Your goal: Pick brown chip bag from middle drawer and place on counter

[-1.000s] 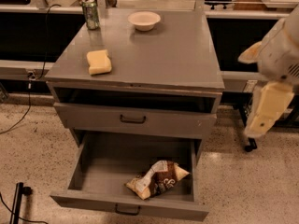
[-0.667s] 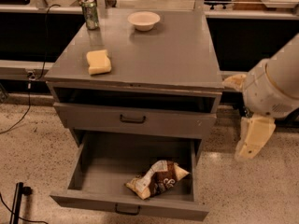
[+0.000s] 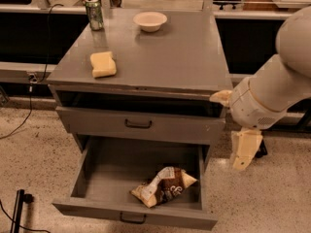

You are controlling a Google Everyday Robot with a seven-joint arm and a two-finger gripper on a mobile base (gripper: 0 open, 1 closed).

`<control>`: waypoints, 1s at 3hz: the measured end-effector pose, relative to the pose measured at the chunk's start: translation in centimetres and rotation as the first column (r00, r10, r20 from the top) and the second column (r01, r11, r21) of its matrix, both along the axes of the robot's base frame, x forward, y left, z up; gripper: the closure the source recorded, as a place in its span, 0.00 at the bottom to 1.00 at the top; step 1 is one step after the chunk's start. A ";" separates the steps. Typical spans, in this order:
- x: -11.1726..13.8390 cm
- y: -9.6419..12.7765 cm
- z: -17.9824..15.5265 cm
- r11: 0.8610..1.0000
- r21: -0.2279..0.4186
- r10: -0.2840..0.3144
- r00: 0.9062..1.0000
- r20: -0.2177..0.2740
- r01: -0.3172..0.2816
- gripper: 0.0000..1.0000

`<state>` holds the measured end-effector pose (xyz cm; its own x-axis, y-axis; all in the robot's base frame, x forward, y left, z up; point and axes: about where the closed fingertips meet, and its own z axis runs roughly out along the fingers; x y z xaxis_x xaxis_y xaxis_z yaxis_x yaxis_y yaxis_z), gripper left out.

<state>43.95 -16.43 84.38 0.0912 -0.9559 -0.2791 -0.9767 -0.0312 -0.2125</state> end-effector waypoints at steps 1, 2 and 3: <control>-0.1 3.7 -7.6 0.993 0.047 0.111 0.987 -0.112 -0.106 0.00; -1.0 7.1 -15.7 0.972 0.101 0.229 0.955 -0.188 -0.213 0.00; -1.0 7.1 -15.8 0.972 0.102 0.229 0.955 -0.190 -0.213 0.00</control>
Offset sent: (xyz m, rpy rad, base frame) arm -0.0179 0.1079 -0.2388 0.1163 0.2782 0.3639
